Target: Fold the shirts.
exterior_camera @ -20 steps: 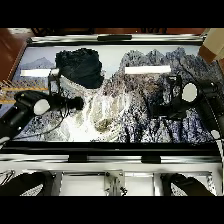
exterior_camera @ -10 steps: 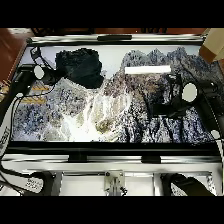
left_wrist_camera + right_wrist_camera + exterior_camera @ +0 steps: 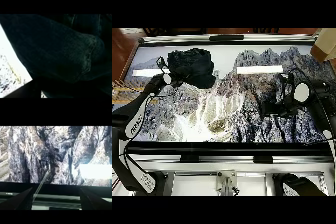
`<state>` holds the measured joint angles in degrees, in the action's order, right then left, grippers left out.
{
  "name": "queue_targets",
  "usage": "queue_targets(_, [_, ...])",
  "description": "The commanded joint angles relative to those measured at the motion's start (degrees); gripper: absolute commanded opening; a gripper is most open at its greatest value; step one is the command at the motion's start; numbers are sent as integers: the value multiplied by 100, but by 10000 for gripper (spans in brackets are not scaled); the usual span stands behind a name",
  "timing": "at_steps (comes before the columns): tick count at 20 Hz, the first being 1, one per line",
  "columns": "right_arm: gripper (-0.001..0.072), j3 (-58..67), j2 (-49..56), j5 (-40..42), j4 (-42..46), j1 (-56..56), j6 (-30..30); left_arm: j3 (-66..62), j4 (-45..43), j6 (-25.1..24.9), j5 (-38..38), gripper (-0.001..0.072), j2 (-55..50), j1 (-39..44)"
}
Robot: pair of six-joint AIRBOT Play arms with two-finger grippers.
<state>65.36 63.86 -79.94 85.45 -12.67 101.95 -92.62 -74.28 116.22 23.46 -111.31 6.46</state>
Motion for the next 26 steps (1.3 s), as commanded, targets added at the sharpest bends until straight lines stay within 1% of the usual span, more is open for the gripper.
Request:
queue_targets(1, [684,-2,2,116,-33,-4,50,-15,151,4,-647,249,-138,114])
queue_targets(2, [684,-2,2,166,-37,-4,50,-15,151,4,-713,136,-138,142])
queue_targets(3, [684,-2,2,236,-39,-4,48,-15,190,2,-719,73,-125,157])
queue_targets(6, [684,-2,2,420,-39,-4,48,-15,210,-15,-706,71,160,190])
queue_targets(7, [684,0,2,496,-48,-4,48,-15,210,-179,-726,71,341,190])
queue_targets(10, [684,4,-15,529,-44,0,42,-15,212,-1134,-728,70,1259,297])
queue_targets(12, [684,103,-52,273,59,0,-125,-15,210,-1729,-682,70,2142,551])
queue_targets(14, [684,387,-101,-339,442,0,-310,-13,210,-2063,-693,70,3123,999])
queue_targets(15, [684,581,-170,-678,807,0,-326,-13,210,-2120,-693,70,3574,1290])
queue_targets(17, [685,979,-457,-1062,1759,0,-326,-13,208,-2433,-603,70,4358,2059])
queue_targets(19, [685,1401,-894,-1134,2734,0,-323,-13,205,-2470,-223,70,4754,2769])
queue_targets(21, [685,1803,-1357,-1060,3477,0,-319,-2,94,-2463,459,70,4843,3405])
queue_targets(22, [685,1976,-1585,-1025,3696,0,-319,70,55,-2430,785,70,4806,3665])
queue_targets(23, [684,2092,-1799,-979,3783,0,-313,223,55,-2291,977,70,4756,3866])
queue_targets(26, [685,2159,-2380,-1021,3748,0,-162,1029,59,-1875,1038,70,4481,4393])
